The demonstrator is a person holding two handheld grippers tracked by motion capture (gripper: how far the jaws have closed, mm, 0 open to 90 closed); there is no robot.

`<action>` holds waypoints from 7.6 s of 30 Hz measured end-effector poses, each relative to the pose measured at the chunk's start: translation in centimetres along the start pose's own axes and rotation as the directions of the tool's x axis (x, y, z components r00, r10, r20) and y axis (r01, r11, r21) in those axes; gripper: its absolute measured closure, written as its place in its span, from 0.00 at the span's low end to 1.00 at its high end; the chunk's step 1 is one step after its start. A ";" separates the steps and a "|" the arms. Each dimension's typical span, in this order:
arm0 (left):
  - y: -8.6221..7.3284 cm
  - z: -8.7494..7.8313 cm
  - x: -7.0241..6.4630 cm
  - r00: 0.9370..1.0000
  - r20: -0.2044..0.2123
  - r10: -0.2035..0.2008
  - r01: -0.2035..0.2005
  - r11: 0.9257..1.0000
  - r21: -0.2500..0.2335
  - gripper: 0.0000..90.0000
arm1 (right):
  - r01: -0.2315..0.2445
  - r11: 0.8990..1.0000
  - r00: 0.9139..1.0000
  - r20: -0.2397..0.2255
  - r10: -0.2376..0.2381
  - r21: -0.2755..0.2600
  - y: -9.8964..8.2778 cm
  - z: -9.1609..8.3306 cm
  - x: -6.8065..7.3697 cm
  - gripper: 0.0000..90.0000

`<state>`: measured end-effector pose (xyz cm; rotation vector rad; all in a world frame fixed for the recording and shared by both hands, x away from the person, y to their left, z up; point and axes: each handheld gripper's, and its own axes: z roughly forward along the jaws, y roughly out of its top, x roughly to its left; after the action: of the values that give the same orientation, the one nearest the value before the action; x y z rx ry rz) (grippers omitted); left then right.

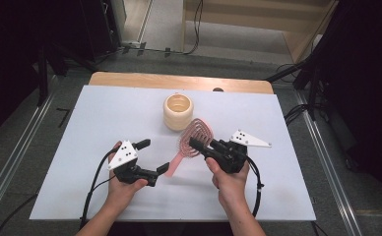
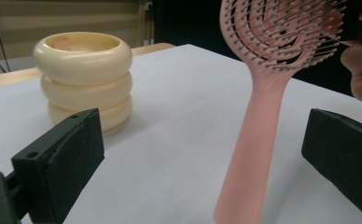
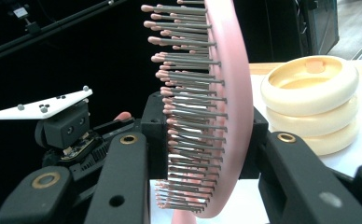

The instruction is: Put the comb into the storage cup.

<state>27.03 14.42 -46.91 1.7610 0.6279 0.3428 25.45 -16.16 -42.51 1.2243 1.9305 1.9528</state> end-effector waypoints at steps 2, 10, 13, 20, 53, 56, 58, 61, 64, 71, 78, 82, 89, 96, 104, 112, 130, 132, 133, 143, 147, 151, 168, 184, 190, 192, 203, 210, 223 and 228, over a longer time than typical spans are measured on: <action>-0.3 -0.4 0.3 1.000 -0.014 -0.002 0.002 1.000 -0.002 0.00 | 0.003 1.000 1.000 -0.002 -0.003 0.000 0.0 0.0 0.0 0.69; -1.3 -2.2 1.5 0.999 -0.048 -0.004 0.004 1.000 0.004 0.00 | 0.024 1.000 1.000 0.009 -0.024 -0.001 0.1 -0.2 0.1 0.70; -1.7 -3.1 2.0 0.998 -0.061 -0.004 0.004 1.000 0.009 0.00 | 0.024 1.000 1.000 0.016 -0.024 -0.001 0.1 -0.2 0.0 0.70; -2.5 -5.0 3.5 0.994 -0.108 -0.024 0.025 1.000 0.006 0.00 | 0.037 0.999 0.999 0.024 -0.037 -0.004 0.5 -0.5 -0.1 0.70; -4.3 -10.8 6.3 0.977 -0.213 -0.029 0.029 1.000 -0.001 0.00 | 0.069 0.997 0.997 0.049 -0.067 -0.030 2.9 -0.2 -1.1 0.70; -4.3 -11.1 6.5 0.976 -0.215 -0.030 0.031 1.000 0.000 0.00 | 0.072 0.997 0.996 0.054 -0.070 -0.030 3.1 -0.1 -1.2 0.70; -4.4 -11.3 6.5 0.975 -0.220 -0.027 0.028 1.000 0.002 0.00 | 0.078 0.996 0.996 0.053 -0.076 -0.033 3.2 0.0 -1.2 0.70; -4.5 -11.5 6.6 0.974 -0.223 -0.033 0.034 0.999 0.000 0.00 | 0.081 0.996 0.995 0.053 -0.079 -0.030 3.5 0.2 -1.2 0.70; -4.6 -11.7 6.7 0.972 -0.231 -0.037 0.038 0.999 0.000 0.00 | 0.086 0.996 0.995 0.056 -0.084 -0.034 3.8 0.3 -1.3 0.70; -4.9 -11.7 6.7 0.971 -0.231 -0.053 0.052 0.999 -0.011 0.00 | 0.085 0.996 0.995 0.055 -0.083 -0.041 4.2 0.6 -1.5 0.70; -5.0 -11.7 6.8 0.971 -0.233 -0.062 0.059 0.998 -0.019 0.00 | 0.091 0.995 0.994 0.058 -0.089 -0.045 4.7 0.9 -1.6 0.70; -5.0 -11.7 6.7 0.970 -0.236 -0.053 0.051 0.999 -0.013 0.00 | 0.087 0.995 0.995 0.056 -0.084 -0.050 5.0 1.1 -1.8 0.70; -5.0 -11.6 6.6 0.971 -0.236 -0.050 0.049 0.999 -0.011 0.00 | 0.082 0.995 0.995 0.060 -0.078 -0.054 5.5 1.4 -2.2 0.70; -5.0 -11.7 6.7 0.969 -0.241 -0.053 0.051 0.999 -0.017 0.00 | 0.078 0.995 0.995 0.063 -0.074 -0.063 6.1 1.7 -2.7 0.70; -5.1 -11.7 6.7 0.971 -0.234 -0.056 0.054 0.998 -0.015 0.00 | 0.073 0.995 0.996 0.064 -0.069 -0.069 6.8 1.9 -3.1 0.70; -5.1 -11.7 6.8 0.971 -0.232 -0.058 0.056 0.998 -0.017 0.00 | 0.078 0.994 0.995 0.067 -0.073 -0.081 7.7 2.1 -3.4 0.71; -5.1 -11.7 6.8 0.971 -0.233 -0.055 0.053 0.998 -0.015 0.00 | 0.094 0.991 0.993 0.082 -0.086 -0.091 9.6 2.7 -4.1 0.71; -5.1 -11.7 6.8 0.971 -0.233 -0.055 0.053 0.998 -0.015 0.00 | 0.094 0.991 0.993 0.082 -0.087 -0.092 9.8 2.7 -4.1 0.71; -5.1 -11.7 6.8 0.971 -0.233 -0.055 0.053 0.998 -0.015 0.00 | 0.095 0.991 0.993 0.082 -0.088 -0.095 9.9 2.8 -4.2 0.71; -5.1 -11.7 6.7 0.971 -0.232 -0.056 0.054 0.998 -0.017 0.00 | 0.092 0.991 0.993 0.089 -0.084 -0.097 10.6 3.3 -4.6 0.71; -5.1 -11.7 6.7 0.971 -0.233 -0.056 0.054 0.998 -0.017 0.00 | 0.091 0.991 0.992 0.092 -0.081 -0.101 10.9 3.5 -4.8 0.71; -5.1 -11.7 6.7 0.971 -0.231 -0.056 0.053 0.998 -0.017 0.00 | 0.093 0.990 0.992 0.097 -0.083 -0.105 11.3 3.7 -5.0 0.71; -5.1 -11.8 6.7 0.972 -0.230 -0.055 0.052 0.998 -0.019 0.00 | 0.095 0.989 0.991 0.105 -0.083 -0.116 12.5 4.6 -5.6 0.71; -5.1 -11.8 6.7 0.972 -0.227 -0.055 0.051 0.998 -0.024 0.00 | 0.087 0.988 0.989 0.132 -0.071 -0.126 13.3 5.4 -6.9 0.71; -5.1 -11.8 6.7 0.972 -0.227 -0.055 0.051 0.998 -0.024 0.00 | 0.084 0.988 0.987 0.146 -0.065 -0.132 13.4 5.7 -7.5 0.71; -5.1 -11.8 6.7 0.972 -0.227 -0.054 0.050 0.998 -0.024 0.00 | 0.086 0.988 0.986 0.152 -0.066 -0.131 13.4 5.8 -7.7 0.71; -5.1 -11.8 6.7 0.973 -0.225 -0.053 0.049 0.999 -0.023 0.00 | 0.097 0.985 0.983 0.167 -0.073 -0.140 13.3 6.6 -8.6 0.71; -5.1 -11.8 6.7 0.973 -0.225 -0.051 0.047 0.999 -0.021 0.00 | 0.103 0.985 0.981 0.175 -0.078 -0.139 13.0 7.1 -9.0 0.71; -5.1 -11.8 6.7 0.973 -0.223 -0.051 0.047 0.999 -0.023 0.00 | 0.111 0.988 0.978 0.189 -0.089 -0.112 12.4 8.1 -9.6 0.71; -5.1 -11.8 6.8 0.973 -0.223 -0.052 0.049 0.999 -0.023 0.00 | 0.110 0.989 0.976 0.197 -0.088 -0.101 12.2 8.5 -9.8 0.71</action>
<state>25.03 28.65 -49.07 1.7001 0.8266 0.5146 42.40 -17.63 -37.33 1.2126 1.7301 1.7946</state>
